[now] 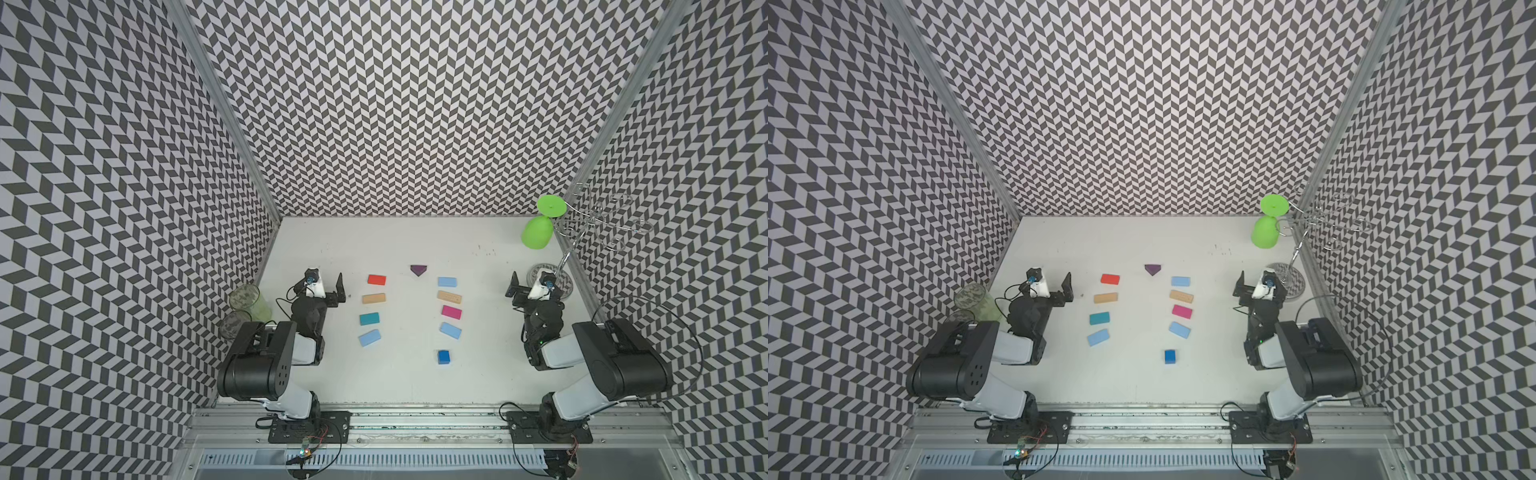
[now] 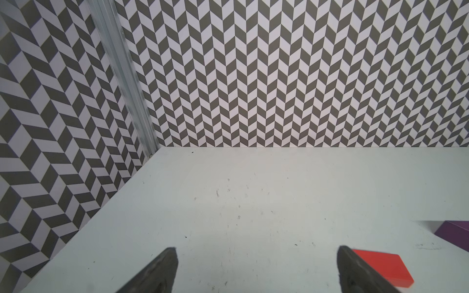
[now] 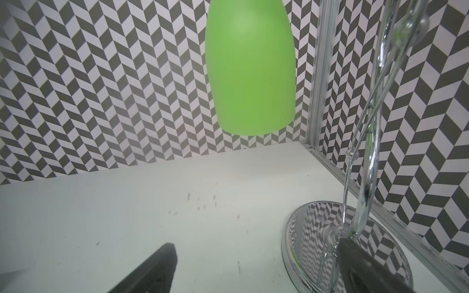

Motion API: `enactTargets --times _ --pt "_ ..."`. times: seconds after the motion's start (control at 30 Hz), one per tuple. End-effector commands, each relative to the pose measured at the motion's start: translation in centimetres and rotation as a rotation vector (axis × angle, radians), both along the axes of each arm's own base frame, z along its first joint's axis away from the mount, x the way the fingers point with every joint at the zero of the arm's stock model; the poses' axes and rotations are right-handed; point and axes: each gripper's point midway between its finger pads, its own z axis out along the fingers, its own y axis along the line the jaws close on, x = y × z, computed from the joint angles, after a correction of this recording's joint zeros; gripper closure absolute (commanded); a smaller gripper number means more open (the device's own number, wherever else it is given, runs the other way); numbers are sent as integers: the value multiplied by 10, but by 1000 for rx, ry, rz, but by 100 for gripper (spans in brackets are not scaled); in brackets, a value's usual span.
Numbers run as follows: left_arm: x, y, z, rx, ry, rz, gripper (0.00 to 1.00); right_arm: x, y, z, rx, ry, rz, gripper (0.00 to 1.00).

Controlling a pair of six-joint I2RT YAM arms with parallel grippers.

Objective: Assemble a heart with building blocks
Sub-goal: Move the building block to the center of the board.

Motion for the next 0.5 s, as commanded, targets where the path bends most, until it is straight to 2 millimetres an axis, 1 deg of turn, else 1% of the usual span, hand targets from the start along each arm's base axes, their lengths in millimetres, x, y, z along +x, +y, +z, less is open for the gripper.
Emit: enactTargets --times 0.0,0.1,0.23,0.47 --pt "3 0 9 6 -33 -5 1 9 0 16 10 -36 1 1" --pt "4 0 9 6 -32 -5 1 8 0 17 6 -47 0 0" --pt "3 0 9 6 -31 -7 1 7 0 23 2 -84 2 1" --pt "4 0 9 4 -31 -6 1 7 0 23 2 -82 2 1"
